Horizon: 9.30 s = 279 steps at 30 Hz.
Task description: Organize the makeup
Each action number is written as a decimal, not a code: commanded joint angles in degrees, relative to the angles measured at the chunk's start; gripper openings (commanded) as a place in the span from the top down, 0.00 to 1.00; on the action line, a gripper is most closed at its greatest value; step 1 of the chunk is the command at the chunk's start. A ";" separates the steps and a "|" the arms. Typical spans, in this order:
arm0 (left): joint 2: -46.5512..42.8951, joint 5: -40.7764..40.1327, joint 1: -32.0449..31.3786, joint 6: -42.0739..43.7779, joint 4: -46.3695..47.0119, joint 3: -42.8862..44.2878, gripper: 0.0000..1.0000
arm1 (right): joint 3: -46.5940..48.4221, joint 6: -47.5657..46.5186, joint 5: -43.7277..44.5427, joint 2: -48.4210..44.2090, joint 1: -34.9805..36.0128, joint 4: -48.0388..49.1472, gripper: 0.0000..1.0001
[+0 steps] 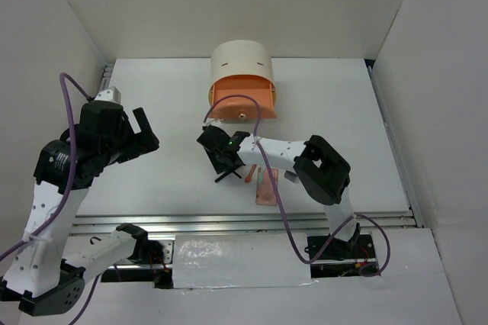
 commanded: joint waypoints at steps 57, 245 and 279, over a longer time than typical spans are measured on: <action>0.81 1.75 -0.09 -0.54 4.43 0.29 0.01 | 28.77 29.65 4.64 -24.89 -7.13 -14.95 1.00; 43.01 -1.23 -19.25 37.62 48.28 23.04 0.01 | -4.12 16.69 -7.68 -73.34 -12.97 -8.79 0.04; 31.91 3.07 -27.95 15.01 61.38 -31.10 0.07 | -10.27 19.41 -5.48 -77.12 -13.14 -5.09 0.03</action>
